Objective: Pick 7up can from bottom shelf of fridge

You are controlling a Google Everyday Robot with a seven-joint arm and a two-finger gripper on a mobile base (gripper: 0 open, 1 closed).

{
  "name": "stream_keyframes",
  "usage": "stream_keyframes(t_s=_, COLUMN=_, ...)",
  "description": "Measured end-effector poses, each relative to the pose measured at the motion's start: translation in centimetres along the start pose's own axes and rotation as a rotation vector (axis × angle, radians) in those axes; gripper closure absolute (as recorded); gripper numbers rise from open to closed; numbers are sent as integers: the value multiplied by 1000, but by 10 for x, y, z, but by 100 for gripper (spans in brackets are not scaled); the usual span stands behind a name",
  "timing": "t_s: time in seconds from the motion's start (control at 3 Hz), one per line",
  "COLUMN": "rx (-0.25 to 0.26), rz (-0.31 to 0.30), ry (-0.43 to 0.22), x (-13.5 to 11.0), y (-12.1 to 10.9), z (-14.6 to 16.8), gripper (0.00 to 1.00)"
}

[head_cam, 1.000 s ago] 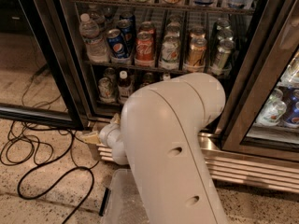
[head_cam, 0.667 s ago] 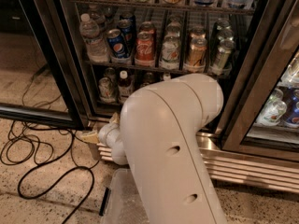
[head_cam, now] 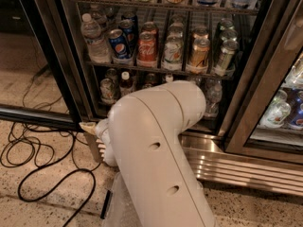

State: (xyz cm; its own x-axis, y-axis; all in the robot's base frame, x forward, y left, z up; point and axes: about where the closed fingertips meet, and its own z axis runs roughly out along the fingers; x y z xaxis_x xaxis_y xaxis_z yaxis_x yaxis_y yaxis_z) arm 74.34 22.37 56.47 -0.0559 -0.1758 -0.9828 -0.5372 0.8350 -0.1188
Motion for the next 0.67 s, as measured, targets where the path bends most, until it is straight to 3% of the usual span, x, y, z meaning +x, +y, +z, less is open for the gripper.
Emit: stream_keyframes(t_s=0.67, rx=89, rz=-5, ry=-104, x=-21, y=-14, z=16, gripper=19)
